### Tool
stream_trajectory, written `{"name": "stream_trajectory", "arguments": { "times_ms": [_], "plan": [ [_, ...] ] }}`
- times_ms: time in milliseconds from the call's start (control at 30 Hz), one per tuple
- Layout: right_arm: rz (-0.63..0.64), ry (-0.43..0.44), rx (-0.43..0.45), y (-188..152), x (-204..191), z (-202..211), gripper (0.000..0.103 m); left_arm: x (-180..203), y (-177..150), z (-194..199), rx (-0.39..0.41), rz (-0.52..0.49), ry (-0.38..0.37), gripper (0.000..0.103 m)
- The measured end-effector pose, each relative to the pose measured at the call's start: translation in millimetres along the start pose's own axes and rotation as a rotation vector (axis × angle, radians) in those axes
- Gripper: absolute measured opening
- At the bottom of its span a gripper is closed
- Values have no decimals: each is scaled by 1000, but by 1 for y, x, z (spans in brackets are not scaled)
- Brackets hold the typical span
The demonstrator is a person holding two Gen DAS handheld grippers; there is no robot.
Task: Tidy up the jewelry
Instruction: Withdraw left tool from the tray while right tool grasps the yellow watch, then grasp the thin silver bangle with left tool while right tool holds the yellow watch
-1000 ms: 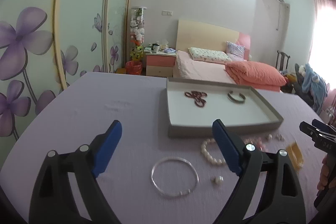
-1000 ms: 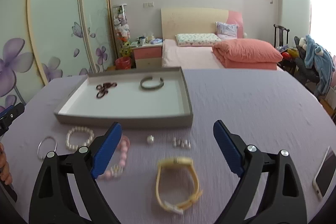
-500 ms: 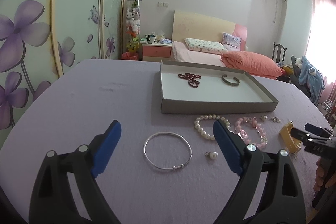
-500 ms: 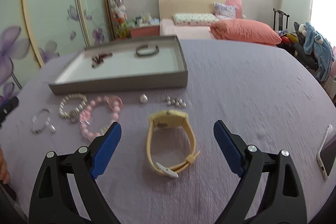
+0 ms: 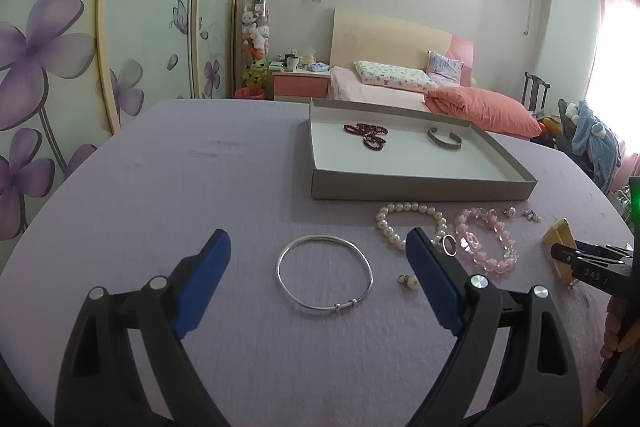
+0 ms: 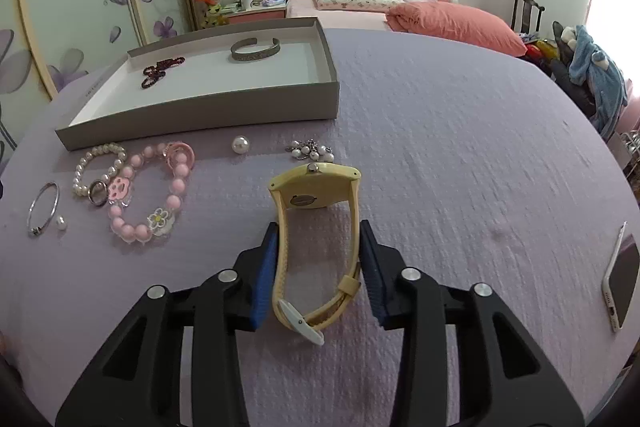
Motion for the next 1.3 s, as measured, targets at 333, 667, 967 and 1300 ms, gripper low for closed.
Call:
{"name": "stream_trajectory", "arguments": {
  "times_ms": [333, 667, 967, 1300],
  "plan": [
    [25, -20, -12, -1, 1, 2, 36, -2, -13, -21, -133, -37, 29, 87],
    [25, -9, -29, -6, 2, 6, 36, 4, -28, -50, -269, -104, 60, 87],
    [18, -2, -31, -6, 4, 7, 36, 7, -31, -66, -328, -104, 63, 88],
    [20, -3, -32, -5, 3, 7, 36, 16, -29, -66, -327, -107, 33, 72]
  ]
}}
Point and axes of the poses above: each gripper's, at about its wrist camera, not at the fingertips, and z roughly against the way its jaws point, x to its right, y to its top, the point moved 3 cm from there along -z, roughly the way its jaws point, and after that the axes turned 13 degrees about x, right-handed, at the moved point
